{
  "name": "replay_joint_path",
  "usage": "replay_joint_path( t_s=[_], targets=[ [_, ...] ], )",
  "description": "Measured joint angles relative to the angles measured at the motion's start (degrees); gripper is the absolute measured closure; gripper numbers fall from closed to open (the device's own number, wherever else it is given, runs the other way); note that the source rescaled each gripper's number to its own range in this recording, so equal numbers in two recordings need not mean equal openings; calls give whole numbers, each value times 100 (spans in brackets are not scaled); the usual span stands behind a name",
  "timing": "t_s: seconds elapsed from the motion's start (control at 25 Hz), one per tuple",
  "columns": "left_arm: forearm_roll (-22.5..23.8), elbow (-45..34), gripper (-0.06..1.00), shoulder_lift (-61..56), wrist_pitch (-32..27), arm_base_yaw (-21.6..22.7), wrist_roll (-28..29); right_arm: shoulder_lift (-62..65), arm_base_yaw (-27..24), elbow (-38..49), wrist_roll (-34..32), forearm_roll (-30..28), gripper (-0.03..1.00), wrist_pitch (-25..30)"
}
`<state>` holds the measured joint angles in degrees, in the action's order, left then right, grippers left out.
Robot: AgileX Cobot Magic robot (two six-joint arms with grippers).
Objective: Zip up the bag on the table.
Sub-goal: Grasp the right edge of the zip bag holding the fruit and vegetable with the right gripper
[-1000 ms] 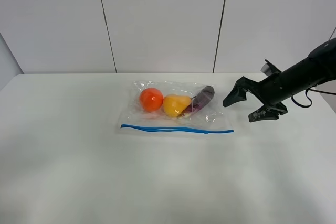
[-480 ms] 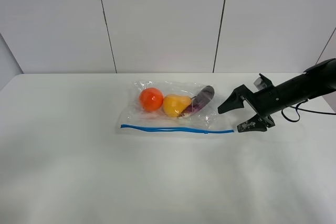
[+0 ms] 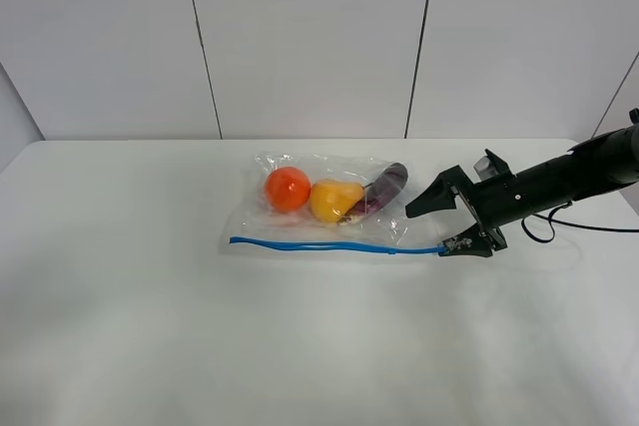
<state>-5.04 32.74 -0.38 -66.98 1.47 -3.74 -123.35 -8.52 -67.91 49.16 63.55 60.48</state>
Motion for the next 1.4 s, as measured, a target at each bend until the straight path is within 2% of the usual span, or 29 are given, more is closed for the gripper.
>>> replay_joint_path(
  t_s=[0.68, 1.24, 1.4],
  targets=[
    [0, 0, -6, 0, 0, 0, 0, -283, 65, -4, 284, 292, -3, 182],
    [0, 0, -6, 0, 0, 0, 0, -283, 65, -4, 252, 20, 45, 292],
    [0, 0, -6, 0, 0, 0, 0, -283, 65, -4, 240, -50, 52, 297]
  ],
)
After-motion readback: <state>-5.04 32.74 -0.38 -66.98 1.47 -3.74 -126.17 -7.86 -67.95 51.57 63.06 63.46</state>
